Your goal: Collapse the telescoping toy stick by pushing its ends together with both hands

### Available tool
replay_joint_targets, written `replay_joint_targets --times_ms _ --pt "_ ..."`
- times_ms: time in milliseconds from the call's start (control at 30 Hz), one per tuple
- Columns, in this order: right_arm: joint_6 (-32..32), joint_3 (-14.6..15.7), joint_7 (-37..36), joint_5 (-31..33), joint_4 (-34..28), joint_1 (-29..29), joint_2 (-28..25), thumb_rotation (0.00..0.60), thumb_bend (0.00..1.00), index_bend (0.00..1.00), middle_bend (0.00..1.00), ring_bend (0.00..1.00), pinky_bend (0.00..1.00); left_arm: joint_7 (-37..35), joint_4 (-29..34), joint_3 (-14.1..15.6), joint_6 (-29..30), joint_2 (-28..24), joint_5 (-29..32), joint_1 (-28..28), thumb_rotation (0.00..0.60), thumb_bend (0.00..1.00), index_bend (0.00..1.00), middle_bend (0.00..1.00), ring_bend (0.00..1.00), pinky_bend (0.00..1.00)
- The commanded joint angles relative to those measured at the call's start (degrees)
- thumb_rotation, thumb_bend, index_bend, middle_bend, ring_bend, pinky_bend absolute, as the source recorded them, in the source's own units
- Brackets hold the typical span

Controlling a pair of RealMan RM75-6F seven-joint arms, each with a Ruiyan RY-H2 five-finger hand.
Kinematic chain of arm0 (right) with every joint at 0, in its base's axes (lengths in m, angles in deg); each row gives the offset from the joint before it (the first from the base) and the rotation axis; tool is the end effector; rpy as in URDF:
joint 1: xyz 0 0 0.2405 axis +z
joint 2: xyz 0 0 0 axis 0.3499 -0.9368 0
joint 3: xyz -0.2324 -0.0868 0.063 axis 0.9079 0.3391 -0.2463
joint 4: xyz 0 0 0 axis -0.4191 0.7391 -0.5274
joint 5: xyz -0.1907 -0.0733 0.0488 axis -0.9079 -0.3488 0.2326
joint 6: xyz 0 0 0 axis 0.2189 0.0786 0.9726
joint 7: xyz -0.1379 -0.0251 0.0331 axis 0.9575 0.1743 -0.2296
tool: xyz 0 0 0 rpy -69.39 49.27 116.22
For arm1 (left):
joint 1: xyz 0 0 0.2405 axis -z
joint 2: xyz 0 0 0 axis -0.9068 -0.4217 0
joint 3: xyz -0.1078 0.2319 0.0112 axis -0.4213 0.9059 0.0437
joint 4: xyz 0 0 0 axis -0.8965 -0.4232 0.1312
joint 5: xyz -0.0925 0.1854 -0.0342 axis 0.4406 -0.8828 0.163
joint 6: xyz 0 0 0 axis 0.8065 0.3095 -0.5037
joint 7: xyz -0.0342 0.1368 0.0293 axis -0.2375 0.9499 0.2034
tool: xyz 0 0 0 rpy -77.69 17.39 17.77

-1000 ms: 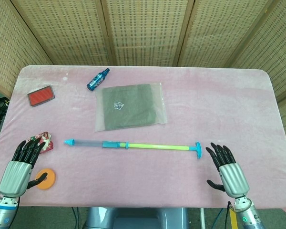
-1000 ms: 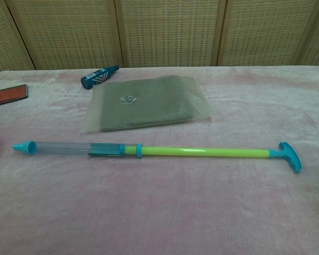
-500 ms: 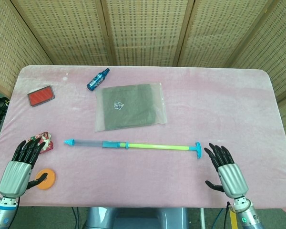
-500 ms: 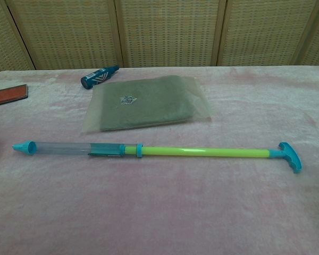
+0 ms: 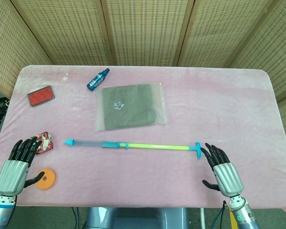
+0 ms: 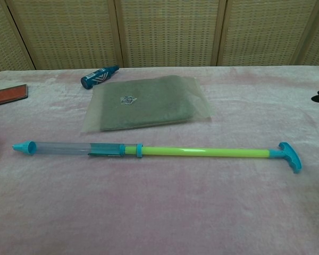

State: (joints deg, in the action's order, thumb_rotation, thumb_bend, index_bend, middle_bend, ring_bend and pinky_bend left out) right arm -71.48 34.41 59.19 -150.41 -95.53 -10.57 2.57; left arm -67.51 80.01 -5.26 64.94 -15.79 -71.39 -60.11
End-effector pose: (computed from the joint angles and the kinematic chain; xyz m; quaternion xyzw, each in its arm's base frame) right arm -0.2359 -0.1798 0.0586 0.6552 -0.3949 0.4433 0.4672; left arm -0.2807 0.1599 0.1095 -0.6448 -0.3446 -0.4055 0.5487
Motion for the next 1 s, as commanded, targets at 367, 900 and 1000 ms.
replay_joint_targets --times_ms 367,900,1000 --pt "9.78 -9.51 18.64 12.35 -4.39 7.56 6.82 0.6 0.29 0.45 0.92 0.88 0.83 -0.11 1.04 -0.24 1.07 -0.74 -0.84 -0.56 0.6 0.19 0.0 0.0 0.0 0.0" --pt "14.24 -12.58 31.74 28.14 0.65 13.08 16.93 0.6 0.41 0.49 1.0 0.96 0.9 -0.99 0.93 -0.44 0.04 -0.9 -0.25 -0.52 0.6 0.19 0.0 0.0 0.0 0.0" --pt "14.39 -12.92 32.76 29.93 2.38 13.9 18.26 0.6 0.43 0.48 1.0 0.96 0.9 -1.39 0.79 -0.73 -0.09 -1.03 0.22 -0.49 0.6 0.19 0.0 0.0 0.0 0.0"
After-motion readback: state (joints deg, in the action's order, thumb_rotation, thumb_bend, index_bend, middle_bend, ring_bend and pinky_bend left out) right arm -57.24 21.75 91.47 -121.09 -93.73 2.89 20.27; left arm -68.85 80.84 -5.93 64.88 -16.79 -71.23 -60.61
